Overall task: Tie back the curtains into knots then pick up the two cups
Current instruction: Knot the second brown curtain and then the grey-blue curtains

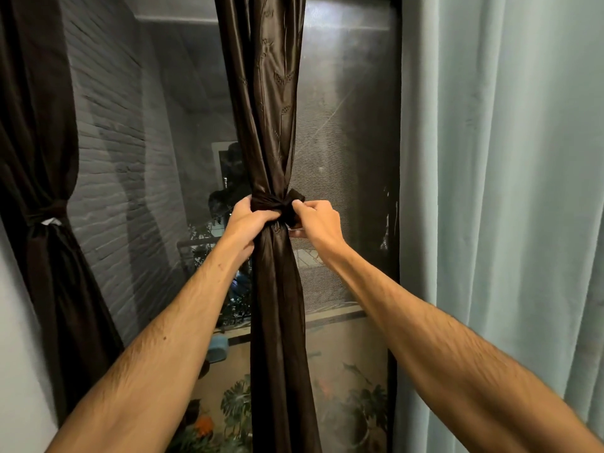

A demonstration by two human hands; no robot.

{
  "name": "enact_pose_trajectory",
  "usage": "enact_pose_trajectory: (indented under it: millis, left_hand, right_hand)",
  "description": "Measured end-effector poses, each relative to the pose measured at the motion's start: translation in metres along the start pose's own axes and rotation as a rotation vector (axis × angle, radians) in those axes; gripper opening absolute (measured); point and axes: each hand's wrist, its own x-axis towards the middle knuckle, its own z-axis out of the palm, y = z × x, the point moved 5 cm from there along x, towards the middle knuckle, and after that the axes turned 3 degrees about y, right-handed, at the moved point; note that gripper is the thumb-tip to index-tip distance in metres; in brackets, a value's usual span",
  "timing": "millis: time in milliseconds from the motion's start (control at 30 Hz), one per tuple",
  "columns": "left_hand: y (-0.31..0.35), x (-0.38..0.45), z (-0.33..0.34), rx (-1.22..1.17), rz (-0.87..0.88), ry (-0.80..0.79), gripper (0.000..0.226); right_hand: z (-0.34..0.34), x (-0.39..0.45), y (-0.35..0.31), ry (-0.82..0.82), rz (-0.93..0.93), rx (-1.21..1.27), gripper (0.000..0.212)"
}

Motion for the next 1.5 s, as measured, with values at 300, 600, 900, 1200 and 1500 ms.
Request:
enact_pose_trajectory:
  millis: [300,600,900,1200,1500]
  left_hand:
    - [0.0,-0.001,0.005,-0.02,0.047,-0.061,0.039]
    - [0.0,-0.003,0.006,-0.06,0.048,-0.127,0.037]
    - [0.008,-0.002,0.005,0.031,0.079,-0.349,0.041]
    - [0.004,0.006,0.002,0.122,0.111,-0.235,0.032]
    - [0.0,0.011,-0.003,0.172,0.093,-0.202,0.036]
  right_hand:
    - [0.0,-0.001,-0.01,0.139,-0.39,-0.172,0.011]
    - [0.014,-0.011,-0.012,-0.01,-0.658,-0.485,0.032]
    - [0.017,0.012,-0.029,-0.213,-0.523,-0.517,0.027]
    - [0.018,0.027,-0.04,-0.374,-0.411,-0.641,0.029]
    - [0.011,0.033,-0.013,-0.127,-0.36,-0.368,0.031]
